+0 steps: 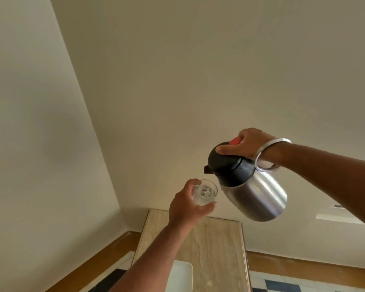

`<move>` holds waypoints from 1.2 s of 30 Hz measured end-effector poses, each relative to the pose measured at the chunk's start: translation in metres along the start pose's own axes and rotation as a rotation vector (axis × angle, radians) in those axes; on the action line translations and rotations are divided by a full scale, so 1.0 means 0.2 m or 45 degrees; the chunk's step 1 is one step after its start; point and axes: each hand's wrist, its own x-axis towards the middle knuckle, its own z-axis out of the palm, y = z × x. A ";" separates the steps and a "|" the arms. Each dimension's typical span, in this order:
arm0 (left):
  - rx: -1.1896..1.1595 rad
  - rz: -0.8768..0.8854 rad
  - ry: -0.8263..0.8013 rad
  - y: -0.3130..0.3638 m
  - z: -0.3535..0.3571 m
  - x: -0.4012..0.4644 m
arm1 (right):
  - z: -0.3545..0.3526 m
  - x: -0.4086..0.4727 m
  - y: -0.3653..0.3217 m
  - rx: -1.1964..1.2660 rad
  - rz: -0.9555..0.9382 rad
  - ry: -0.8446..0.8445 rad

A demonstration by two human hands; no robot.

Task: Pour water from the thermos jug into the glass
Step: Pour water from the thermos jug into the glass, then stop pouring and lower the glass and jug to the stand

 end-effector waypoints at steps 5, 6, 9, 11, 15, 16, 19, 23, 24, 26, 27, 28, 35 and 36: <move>0.033 -0.080 -0.022 -0.09 0.05 -0.09 | 0.22 -0.08 0.26 0.416 0.272 0.034; 0.039 -0.092 -0.038 -0.11 0.06 -0.11 | 0.28 -0.11 0.30 0.492 0.323 0.052; 0.073 -0.110 -0.086 -0.20 0.04 -0.16 | 0.46 -0.20 0.37 0.649 0.443 0.133; 0.102 -0.112 -0.113 -0.26 0.02 -0.19 | 0.58 -0.27 0.40 0.699 0.505 0.170; 0.161 -0.104 -0.188 -0.40 -0.03 -0.22 | 0.80 -0.38 0.42 0.745 0.627 0.268; 0.175 -0.105 -0.216 -0.44 -0.04 -0.22 | 0.86 -0.41 0.42 0.768 0.668 0.300; 0.273 -0.075 -0.285 -0.58 -0.06 -0.23 | 1.03 -0.51 0.42 0.835 0.823 0.409; 0.358 -0.108 -0.360 -0.79 -0.07 -0.27 | 1.25 -0.62 0.38 0.937 1.001 0.556; 0.365 -0.129 -0.377 -0.85 -0.06 -0.29 | 1.32 -0.64 0.38 0.963 1.033 0.595; 0.366 -0.170 -0.404 -0.96 -0.03 -0.32 | 1.45 -0.67 0.37 1.012 1.079 0.654; 0.365 -0.198 -0.410 -1.01 -0.02 -0.34 | 1.51 -0.69 0.37 1.032 1.107 0.680; 0.362 -0.225 -0.415 -1.06 -0.01 -0.36 | 1.57 -0.70 0.37 1.060 1.144 0.703; 0.314 -0.444 -0.443 -1.50 0.25 -0.57 | 2.13 -0.79 0.57 1.161 1.293 0.783; 0.322 -0.463 -0.453 -1.56 0.30 -0.60 | 2.20 -0.80 0.61 1.168 1.299 0.772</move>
